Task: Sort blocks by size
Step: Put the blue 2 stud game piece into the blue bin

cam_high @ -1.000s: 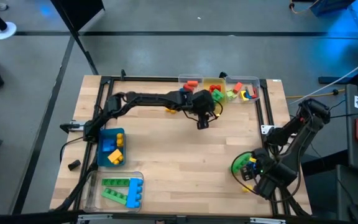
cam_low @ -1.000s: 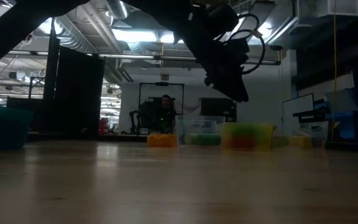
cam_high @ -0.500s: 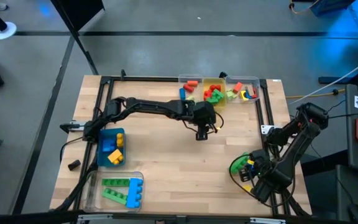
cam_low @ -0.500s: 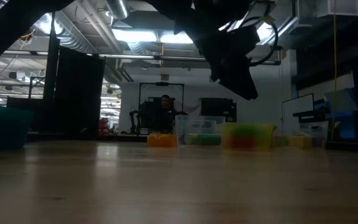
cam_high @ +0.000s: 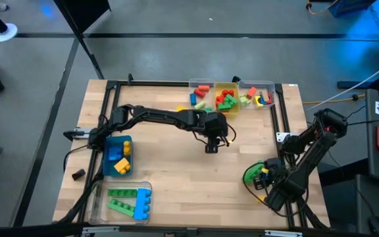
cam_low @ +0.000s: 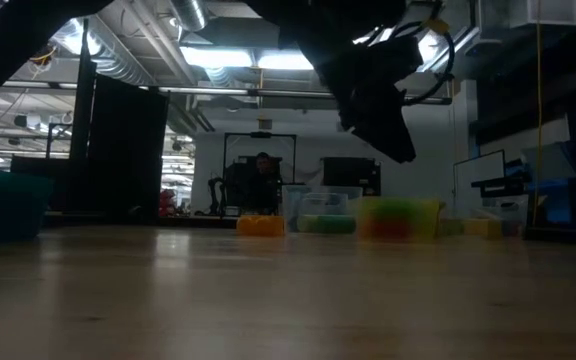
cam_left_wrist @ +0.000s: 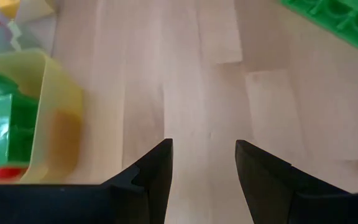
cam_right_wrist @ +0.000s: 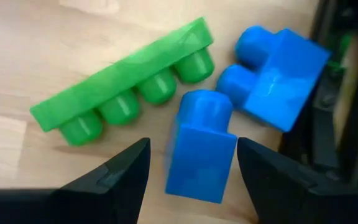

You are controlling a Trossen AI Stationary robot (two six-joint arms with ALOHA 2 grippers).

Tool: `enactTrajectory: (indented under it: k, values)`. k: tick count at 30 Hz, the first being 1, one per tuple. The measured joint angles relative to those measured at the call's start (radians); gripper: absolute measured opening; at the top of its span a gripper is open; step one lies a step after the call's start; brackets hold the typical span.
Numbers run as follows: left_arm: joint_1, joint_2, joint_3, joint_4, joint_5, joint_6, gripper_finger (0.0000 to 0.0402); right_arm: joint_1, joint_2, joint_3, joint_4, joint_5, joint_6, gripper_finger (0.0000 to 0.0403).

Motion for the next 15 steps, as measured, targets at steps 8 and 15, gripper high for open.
enactTrajectory:
  k: [8, 15]
  values:
    - [0.000, 0.000, 0.000, -0.029, -0.001, -0.005, 0.0159, 0.000, 0.000, -0.087, 0.135, -0.026, -0.001, 0.0240]
    - [-0.002, -0.084, -0.001, -0.090, -0.001, -0.019, 0.0159, 0.000, 0.000, -0.107, 0.167, -0.051, -0.043, 0.0164]
